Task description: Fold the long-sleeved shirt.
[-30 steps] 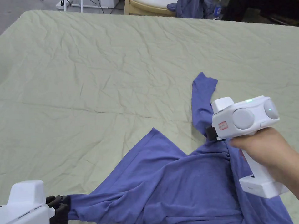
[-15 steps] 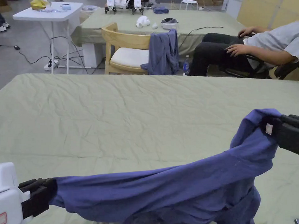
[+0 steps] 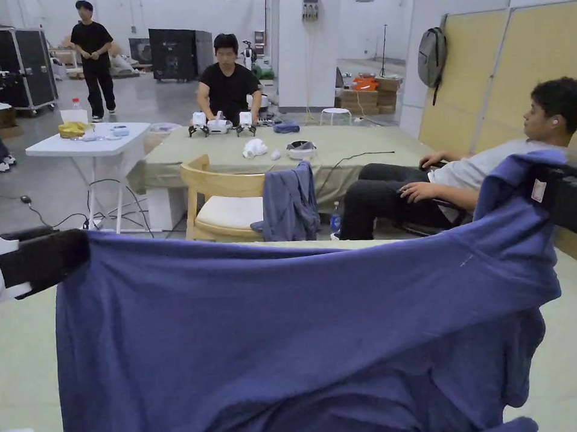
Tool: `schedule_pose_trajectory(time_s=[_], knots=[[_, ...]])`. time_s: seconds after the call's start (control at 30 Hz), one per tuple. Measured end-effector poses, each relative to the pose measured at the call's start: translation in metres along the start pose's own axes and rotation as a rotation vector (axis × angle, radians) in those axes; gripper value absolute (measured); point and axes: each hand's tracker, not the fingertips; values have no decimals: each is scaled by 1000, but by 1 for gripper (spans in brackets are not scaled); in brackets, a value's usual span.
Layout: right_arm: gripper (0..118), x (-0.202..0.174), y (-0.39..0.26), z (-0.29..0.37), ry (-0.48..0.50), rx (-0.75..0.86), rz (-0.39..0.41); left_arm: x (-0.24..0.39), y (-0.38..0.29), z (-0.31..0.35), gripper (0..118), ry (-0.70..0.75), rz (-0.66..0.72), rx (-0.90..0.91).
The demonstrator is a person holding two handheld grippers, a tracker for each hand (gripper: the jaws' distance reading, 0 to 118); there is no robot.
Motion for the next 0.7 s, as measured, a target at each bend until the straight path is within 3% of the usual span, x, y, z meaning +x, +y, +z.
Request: schedule_pose_trajectory(time_s=[0.37,0.7], knots=[[9,-8,93,-55,-15,47,56,12,98,-20,0,13,28,121],[9,-18,232,-132,-132,109,158,17,209,-80,0,46,-8,192]])
